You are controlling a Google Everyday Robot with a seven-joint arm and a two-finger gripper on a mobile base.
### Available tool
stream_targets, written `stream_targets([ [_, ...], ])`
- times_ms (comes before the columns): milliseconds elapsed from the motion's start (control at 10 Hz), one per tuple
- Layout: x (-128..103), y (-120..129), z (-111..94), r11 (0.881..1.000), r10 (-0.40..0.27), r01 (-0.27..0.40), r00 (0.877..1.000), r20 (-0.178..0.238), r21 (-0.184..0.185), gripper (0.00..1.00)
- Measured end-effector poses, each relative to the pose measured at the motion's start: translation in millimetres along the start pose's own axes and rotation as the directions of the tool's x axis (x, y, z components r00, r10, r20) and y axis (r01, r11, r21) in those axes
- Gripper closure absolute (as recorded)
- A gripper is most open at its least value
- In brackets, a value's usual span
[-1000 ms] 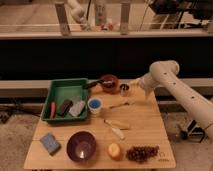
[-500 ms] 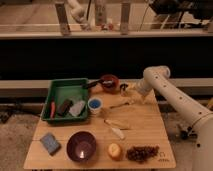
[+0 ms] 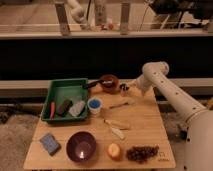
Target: Stack cups on top of each other
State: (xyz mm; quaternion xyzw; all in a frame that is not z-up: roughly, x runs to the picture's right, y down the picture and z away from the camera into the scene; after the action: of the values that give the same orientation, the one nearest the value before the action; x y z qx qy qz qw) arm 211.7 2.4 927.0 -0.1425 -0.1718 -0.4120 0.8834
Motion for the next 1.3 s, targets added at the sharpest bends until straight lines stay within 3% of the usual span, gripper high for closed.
stream_targets([
  [1300,8.6,2.4,43.0,0.997,-0.046,0.047,0.999,0.014,-0.061,0.2],
])
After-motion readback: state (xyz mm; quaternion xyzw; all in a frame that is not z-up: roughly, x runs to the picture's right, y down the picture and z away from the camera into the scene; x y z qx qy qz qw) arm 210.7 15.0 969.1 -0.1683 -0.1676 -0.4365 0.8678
